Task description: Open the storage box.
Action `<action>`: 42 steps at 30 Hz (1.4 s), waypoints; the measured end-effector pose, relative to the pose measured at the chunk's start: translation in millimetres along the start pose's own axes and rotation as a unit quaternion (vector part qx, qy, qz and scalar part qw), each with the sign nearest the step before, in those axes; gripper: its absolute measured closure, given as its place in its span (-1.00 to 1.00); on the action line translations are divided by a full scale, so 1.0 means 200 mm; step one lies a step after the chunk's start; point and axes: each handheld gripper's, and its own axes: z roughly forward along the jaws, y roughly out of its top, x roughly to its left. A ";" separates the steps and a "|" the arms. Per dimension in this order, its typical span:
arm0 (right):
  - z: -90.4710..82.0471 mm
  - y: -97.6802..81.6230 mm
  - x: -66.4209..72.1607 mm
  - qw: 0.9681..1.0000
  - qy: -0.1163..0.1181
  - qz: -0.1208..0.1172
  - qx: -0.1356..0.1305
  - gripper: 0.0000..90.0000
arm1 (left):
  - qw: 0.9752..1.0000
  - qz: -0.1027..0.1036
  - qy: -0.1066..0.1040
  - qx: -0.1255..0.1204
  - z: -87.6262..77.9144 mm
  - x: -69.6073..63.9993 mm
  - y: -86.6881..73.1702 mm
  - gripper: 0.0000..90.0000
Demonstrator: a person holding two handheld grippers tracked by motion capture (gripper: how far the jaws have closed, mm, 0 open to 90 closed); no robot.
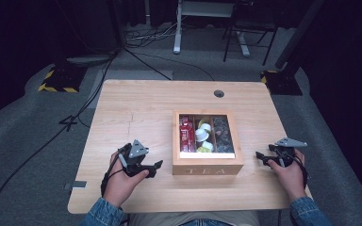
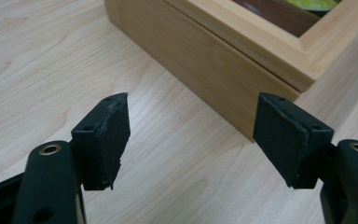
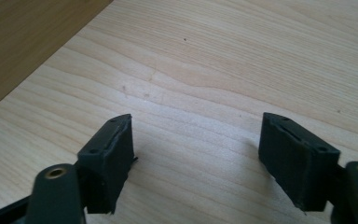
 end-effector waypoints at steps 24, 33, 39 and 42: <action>-0.03 0.00 0.00 0.999 0.031 -0.003 -0.012 -0.23 | 0.998 0.029 -0.050 0.007 0.14 -0.18 -0.02 0.27; -0.15 0.04 0.05 0.996 0.062 -0.029 -0.050 -0.13 | 0.997 0.038 -0.061 0.001 0.12 -0.20 -0.01 0.63; -0.19 0.08 0.15 0.991 0.107 -0.063 -0.051 -0.15 | 0.997 0.039 -0.061 -0.001 0.11 -0.20 -0.01 0.71; -0.20 0.10 0.20 0.989 0.121 -0.073 -0.046 -0.20 | 0.997 0.044 -0.061 -0.011 0.10 -0.20 -0.01 0.80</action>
